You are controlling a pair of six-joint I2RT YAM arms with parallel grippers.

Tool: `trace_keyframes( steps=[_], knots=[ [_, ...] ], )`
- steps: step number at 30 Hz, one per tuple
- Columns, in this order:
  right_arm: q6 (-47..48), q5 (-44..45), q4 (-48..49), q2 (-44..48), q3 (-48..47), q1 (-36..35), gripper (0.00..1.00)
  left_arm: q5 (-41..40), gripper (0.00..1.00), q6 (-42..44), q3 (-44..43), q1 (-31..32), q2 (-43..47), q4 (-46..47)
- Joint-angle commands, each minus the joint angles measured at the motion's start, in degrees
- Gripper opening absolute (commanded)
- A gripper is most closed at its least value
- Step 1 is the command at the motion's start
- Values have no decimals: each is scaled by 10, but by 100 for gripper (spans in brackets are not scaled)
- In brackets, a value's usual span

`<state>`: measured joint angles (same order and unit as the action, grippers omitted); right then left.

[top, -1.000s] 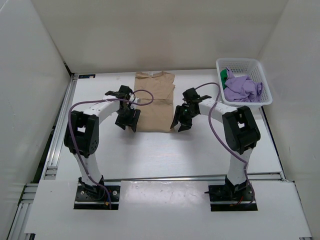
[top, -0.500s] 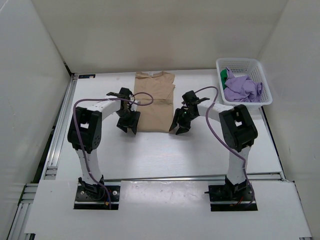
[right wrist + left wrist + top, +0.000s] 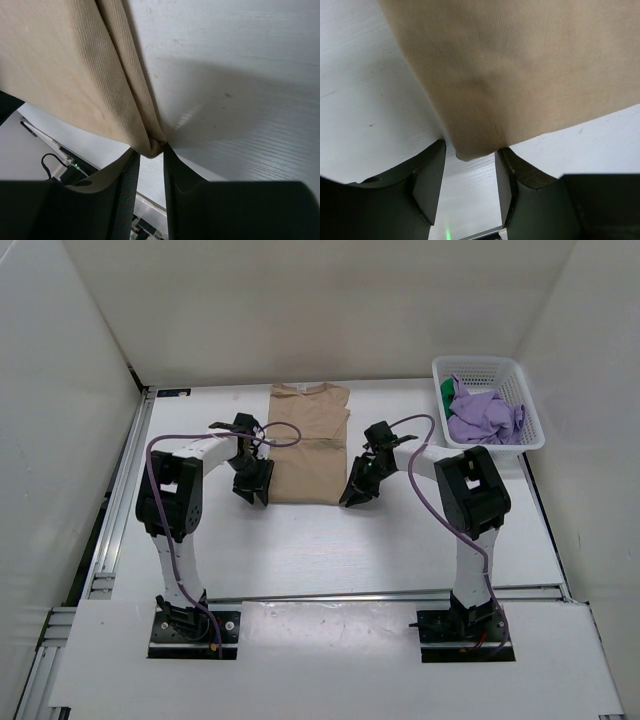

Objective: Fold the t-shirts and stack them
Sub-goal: Fold the folded rectangular tshirt in 1/3 of the way, then grab one side of the 2/3 rectangular tshirt with both arms

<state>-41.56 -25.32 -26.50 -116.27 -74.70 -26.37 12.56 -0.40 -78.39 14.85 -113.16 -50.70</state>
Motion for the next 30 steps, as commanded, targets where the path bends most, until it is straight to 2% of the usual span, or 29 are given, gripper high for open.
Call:
trace_keyframes(
  steps=[1,7,9,12,13,14,16,24,30],
  knots=[
    [6,25,0,-19,-11,5,31,17,55,4,-9,1,-1,25],
    [6,30,0,-19,-5,5,34,55,56,4,-22,-20,-14,25],
    [6,30,0,-25,-5,5,34,55,52,4,-28,-25,-26,25],
    [6,30,0,-30,-11,5,24,55,31,4,-43,-25,-39,25],
    [6,30,0,-30,-12,5,13,55,17,4,-43,-25,-45,25],
    [6,30,0,-30,-12,5,8,49,10,4,-43,-25,-45,25],
    [6,24,0,-30,-12,5,0,49,10,4,-38,-25,-37,25],
    [28,24,18,52,38,5,0,-9,10,4,37,-7,67,-25],
    [53,42,-9,189,125,-13,0,-81,10,4,91,40,177,-116]
  ],
)
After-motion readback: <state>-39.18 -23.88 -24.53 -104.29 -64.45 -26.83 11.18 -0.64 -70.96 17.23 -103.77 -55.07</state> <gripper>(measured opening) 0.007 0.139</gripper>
